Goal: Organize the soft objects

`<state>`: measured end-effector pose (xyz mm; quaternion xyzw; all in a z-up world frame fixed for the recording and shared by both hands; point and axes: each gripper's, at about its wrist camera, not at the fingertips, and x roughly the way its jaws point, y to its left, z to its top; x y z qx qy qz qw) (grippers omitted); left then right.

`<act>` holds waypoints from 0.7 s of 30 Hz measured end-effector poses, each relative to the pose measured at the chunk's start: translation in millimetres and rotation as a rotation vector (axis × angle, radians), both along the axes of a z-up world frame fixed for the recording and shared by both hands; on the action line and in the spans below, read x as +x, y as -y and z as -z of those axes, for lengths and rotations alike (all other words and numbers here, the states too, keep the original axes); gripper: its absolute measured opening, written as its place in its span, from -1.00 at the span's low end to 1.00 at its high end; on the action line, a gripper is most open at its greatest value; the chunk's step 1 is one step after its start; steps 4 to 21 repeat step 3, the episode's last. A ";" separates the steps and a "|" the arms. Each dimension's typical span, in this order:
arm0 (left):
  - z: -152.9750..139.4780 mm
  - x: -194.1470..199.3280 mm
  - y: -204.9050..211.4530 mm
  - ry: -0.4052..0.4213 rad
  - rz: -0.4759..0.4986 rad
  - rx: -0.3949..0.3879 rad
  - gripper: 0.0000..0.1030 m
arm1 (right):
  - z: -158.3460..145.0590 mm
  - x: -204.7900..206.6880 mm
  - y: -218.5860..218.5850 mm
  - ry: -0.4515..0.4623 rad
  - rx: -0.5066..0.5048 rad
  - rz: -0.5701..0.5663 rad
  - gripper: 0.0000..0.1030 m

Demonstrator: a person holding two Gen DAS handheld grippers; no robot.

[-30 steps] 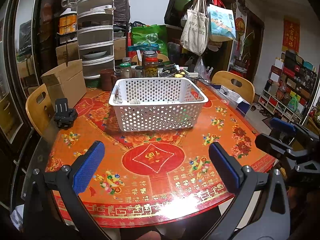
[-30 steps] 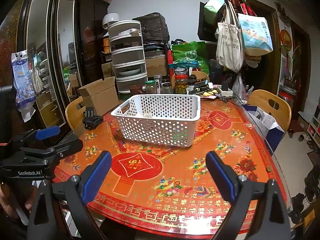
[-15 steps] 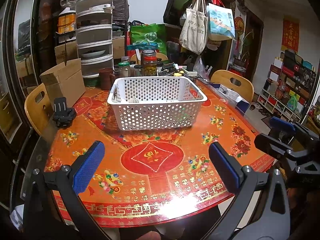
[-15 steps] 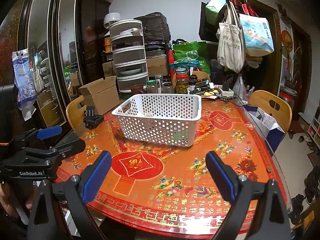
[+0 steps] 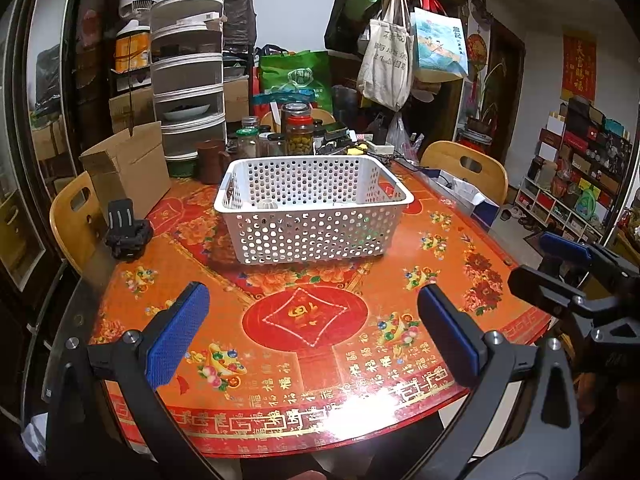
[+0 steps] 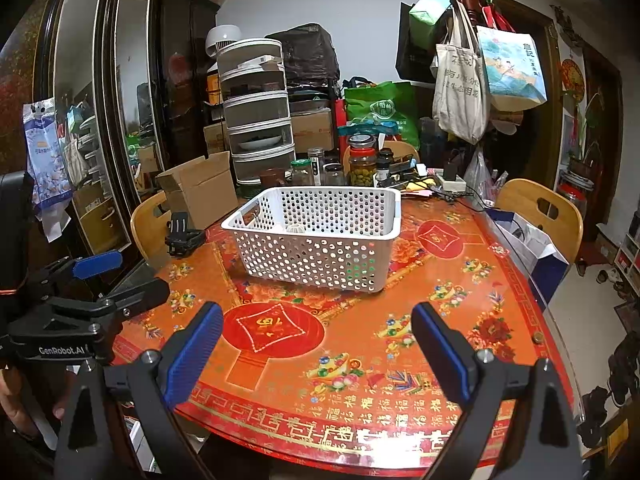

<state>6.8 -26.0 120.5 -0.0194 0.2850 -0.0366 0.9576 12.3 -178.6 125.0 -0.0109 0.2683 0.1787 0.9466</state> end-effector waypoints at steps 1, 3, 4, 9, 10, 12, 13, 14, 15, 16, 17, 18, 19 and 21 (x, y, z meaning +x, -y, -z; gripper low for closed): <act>0.2 -0.3 -0.4 0.002 0.002 -0.001 1.00 | 0.2 -0.6 -0.2 0.000 0.000 0.000 0.84; 0.6 -0.4 -0.6 0.001 0.002 -0.001 1.00 | 1.1 -0.3 0.5 0.000 0.001 0.000 0.84; 0.6 -0.4 -0.6 0.001 0.002 -0.001 1.00 | 1.1 -0.3 0.5 0.000 0.001 0.000 0.84; 0.6 -0.4 -0.6 0.001 0.002 -0.001 1.00 | 1.1 -0.3 0.5 0.000 0.001 0.000 0.84; 0.6 -0.4 -0.6 0.001 0.002 -0.001 1.00 | 1.1 -0.3 0.5 0.000 0.001 0.000 0.84; 0.6 -0.4 -0.6 0.001 0.002 -0.001 1.00 | 1.1 -0.3 0.5 0.000 0.001 0.000 0.84; 0.6 -0.4 -0.6 0.001 0.002 -0.001 1.00 | 1.1 -0.3 0.5 0.000 0.001 0.000 0.84; 0.6 -0.4 -0.6 0.001 0.002 -0.001 1.00 | 1.1 -0.3 0.5 0.000 0.001 0.000 0.84; 0.6 -0.4 -0.6 0.001 0.002 -0.001 1.00 | 1.1 -0.3 0.5 0.000 0.001 0.000 0.84; 0.6 -0.4 -0.6 0.001 0.002 -0.001 1.00 | 1.1 -0.3 0.5 0.000 0.001 0.000 0.84; 0.6 -0.4 -0.6 0.001 0.002 -0.001 1.00 | 1.1 -0.3 0.5 0.000 0.001 0.000 0.84; 0.6 -0.4 -0.6 0.001 0.002 -0.001 1.00 | 1.1 -0.3 0.5 0.000 0.001 0.000 0.84; 0.6 -0.4 -0.6 0.001 0.002 -0.001 1.00 | 1.1 -0.3 0.5 0.000 0.001 0.000 0.84; 0.6 -0.4 -0.6 0.001 0.002 -0.001 1.00 | 1.1 -0.3 0.5 0.000 0.001 0.000 0.84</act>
